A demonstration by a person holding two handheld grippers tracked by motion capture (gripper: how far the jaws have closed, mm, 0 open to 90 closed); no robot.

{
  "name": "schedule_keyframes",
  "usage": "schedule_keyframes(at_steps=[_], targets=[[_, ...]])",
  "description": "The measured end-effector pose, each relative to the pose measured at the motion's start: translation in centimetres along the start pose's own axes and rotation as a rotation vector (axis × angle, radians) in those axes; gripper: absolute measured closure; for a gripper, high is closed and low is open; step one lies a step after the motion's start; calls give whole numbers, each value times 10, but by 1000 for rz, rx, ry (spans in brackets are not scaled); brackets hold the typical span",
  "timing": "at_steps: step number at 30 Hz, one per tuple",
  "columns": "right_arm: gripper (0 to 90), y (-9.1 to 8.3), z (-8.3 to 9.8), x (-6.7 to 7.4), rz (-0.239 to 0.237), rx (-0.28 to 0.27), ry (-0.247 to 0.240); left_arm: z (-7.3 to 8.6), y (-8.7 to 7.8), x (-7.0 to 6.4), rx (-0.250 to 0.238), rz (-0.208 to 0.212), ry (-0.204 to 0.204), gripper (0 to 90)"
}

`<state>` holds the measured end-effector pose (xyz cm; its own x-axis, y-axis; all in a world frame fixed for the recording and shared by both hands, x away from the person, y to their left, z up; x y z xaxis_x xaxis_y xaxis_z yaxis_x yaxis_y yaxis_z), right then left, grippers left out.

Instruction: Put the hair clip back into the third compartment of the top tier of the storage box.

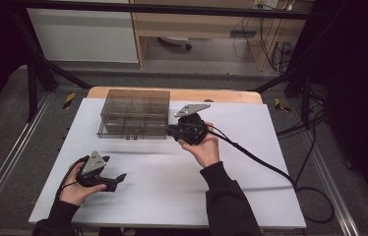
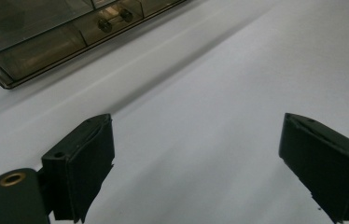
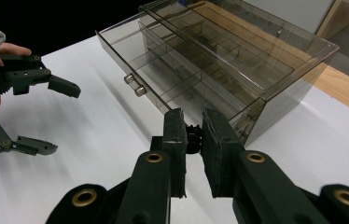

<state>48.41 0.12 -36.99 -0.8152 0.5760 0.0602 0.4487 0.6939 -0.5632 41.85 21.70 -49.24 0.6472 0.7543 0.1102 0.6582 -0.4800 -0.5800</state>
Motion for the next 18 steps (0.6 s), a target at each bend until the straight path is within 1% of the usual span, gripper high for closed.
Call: schedule_keyframes(at_steps=[7,18], targets=[[802,8,-5,-2,0,4,-2,-1,-1,1,-5,0,-3,101],[802,18,-7,-8,8,7,11,0,0,1,-1,3,-5,101]])
Point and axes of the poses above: each handheld gripper's, and its own axes: y roughly forward along the jaws, z roughly out of its underside, x roughly to its left, the point moved 9 cm from there along y, roughly forward along the jaws, and after that the axes turned 3 degrees about -z, right-handed, at the moved point
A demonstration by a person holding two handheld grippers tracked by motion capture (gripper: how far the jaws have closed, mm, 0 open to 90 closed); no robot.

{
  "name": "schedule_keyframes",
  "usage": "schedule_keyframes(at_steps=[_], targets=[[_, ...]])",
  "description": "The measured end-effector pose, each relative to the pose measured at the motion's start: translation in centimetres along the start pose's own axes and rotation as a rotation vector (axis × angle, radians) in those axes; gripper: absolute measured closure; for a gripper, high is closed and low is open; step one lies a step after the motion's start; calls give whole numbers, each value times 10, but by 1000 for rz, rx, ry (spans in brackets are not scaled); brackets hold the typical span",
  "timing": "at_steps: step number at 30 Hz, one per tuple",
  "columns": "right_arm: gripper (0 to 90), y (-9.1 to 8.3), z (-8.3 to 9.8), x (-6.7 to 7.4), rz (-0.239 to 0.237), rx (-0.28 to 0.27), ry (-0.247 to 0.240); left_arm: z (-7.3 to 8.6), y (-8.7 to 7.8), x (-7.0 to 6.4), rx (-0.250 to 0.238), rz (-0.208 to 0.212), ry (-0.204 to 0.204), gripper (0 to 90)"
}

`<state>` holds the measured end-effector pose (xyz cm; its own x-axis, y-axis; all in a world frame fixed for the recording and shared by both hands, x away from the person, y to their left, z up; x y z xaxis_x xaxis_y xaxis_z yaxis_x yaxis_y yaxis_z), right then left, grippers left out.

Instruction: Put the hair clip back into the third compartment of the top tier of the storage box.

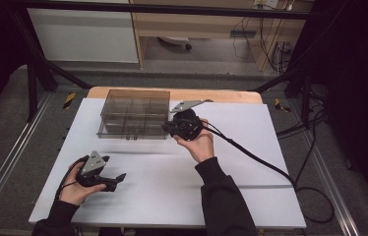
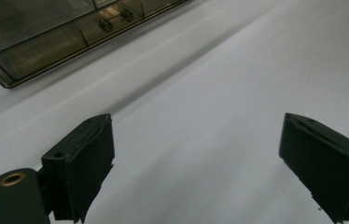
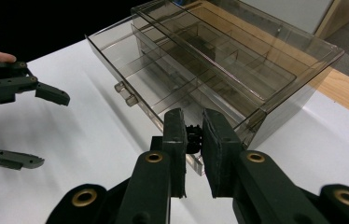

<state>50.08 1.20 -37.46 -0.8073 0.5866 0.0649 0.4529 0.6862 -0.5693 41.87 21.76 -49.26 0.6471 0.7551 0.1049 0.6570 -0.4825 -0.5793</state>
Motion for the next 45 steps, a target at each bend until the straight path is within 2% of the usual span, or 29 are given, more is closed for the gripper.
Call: schedule_keyframes(at_steps=[25,45], targets=[[801,27,-4,-4,2,13,5,1,0,0,2,1,0,100],[801,50,2,-11,15,37,12,1,0,0,1,2,-3,100]])
Point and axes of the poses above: each handheld gripper's, and its own axes: y roughly forward along the jaws, z roughly out of its underside, x roughly to its left, the point moved 9 cm from there along y, roughly forward along the jaws, and after that the axes turned 3 degrees about -z, right-handed, at the moved point
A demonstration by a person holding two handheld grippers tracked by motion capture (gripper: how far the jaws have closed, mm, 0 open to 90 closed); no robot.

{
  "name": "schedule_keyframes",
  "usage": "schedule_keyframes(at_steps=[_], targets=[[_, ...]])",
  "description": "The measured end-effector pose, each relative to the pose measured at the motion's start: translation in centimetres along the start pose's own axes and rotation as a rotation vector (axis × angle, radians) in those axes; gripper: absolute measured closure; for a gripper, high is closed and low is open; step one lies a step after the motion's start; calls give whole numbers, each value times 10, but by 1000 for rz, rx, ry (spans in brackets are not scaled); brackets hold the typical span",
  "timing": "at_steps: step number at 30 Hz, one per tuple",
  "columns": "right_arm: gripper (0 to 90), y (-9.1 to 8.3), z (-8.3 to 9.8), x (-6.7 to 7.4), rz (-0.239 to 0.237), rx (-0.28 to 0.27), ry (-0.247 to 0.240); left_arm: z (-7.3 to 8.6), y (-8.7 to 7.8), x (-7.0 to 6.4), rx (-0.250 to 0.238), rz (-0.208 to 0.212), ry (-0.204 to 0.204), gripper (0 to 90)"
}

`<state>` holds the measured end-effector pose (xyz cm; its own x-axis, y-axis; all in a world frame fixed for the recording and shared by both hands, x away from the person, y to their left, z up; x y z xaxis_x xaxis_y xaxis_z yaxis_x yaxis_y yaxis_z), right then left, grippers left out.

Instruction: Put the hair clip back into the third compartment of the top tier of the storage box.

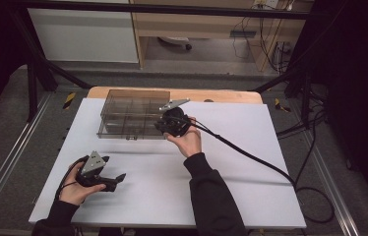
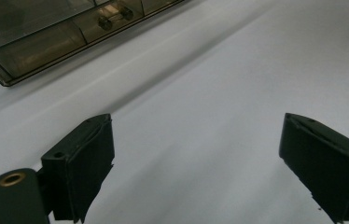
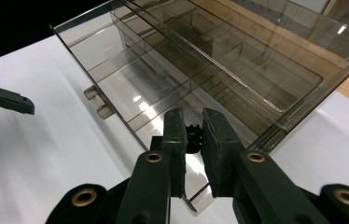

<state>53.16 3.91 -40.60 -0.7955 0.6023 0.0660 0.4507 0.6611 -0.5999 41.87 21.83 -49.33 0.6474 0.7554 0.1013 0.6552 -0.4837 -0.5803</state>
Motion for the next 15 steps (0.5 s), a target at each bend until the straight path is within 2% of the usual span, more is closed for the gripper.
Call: schedule_keyframes(at_steps=[15], targets=[[801,15,10,-3,14,28,5,0,0,0,2,1,1,100]])
Point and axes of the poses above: each handheld gripper's, and its own axes: y roughly forward along the jaws, z roughly out of its underside, x roughly to its left, the point moved 9 cm from there along y, roughly forward along the jaws, and after that the axes turned 3 degrees about -z, right-handed, at the moved point
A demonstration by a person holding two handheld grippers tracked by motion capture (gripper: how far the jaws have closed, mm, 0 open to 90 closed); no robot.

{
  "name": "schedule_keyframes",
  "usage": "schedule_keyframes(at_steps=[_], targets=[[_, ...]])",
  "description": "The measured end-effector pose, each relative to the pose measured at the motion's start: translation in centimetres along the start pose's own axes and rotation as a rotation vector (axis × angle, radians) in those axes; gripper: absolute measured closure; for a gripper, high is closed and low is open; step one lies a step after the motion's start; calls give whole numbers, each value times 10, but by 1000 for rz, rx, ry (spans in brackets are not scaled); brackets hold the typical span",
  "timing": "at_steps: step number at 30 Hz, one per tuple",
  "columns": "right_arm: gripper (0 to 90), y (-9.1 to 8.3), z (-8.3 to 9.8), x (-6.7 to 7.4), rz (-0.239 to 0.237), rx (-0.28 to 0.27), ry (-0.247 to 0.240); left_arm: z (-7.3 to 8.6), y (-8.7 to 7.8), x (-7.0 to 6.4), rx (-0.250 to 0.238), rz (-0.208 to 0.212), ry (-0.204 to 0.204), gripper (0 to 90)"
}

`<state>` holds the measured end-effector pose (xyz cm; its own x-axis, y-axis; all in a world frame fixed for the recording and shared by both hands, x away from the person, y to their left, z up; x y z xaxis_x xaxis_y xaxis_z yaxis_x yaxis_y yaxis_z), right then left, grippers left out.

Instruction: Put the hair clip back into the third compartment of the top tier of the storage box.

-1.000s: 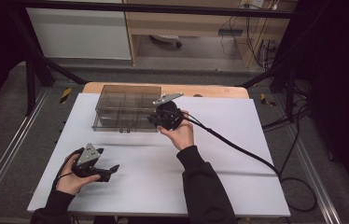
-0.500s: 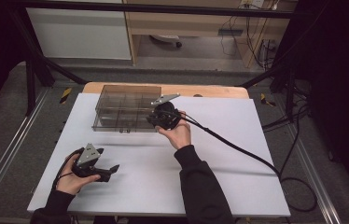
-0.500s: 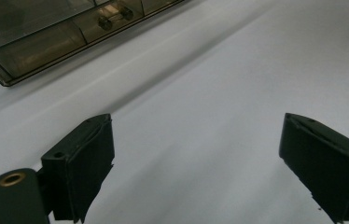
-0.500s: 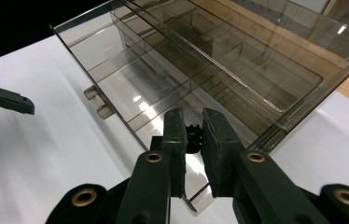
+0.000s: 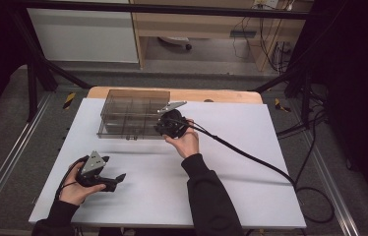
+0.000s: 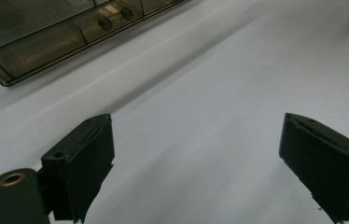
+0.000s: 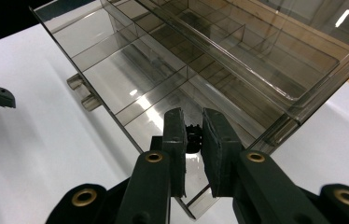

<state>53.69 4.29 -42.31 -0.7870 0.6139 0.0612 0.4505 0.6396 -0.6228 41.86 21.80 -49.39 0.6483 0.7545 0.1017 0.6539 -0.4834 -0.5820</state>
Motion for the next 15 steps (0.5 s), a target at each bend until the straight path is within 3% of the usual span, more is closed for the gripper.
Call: schedule_keyframes(at_steps=[8,15], targets=[[793,3,1,-1,7,9,12,0,0,0,1,0,0,100],[663,-6,-4,-1,6,-36,-6,0,0,0,-1,0,0,100]])
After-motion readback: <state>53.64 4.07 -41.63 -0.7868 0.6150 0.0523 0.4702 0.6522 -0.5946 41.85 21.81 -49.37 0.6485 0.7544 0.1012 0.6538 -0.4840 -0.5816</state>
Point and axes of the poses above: each handheld gripper's, and its own axes: y roughly forward along the jaws, z roughly out of its underside, x roughly to its left, the point moved 9 cm from there along y, roughly forward along the jaws, and after that the axes turned 3 degrees about -z, right-handed, at the moved point
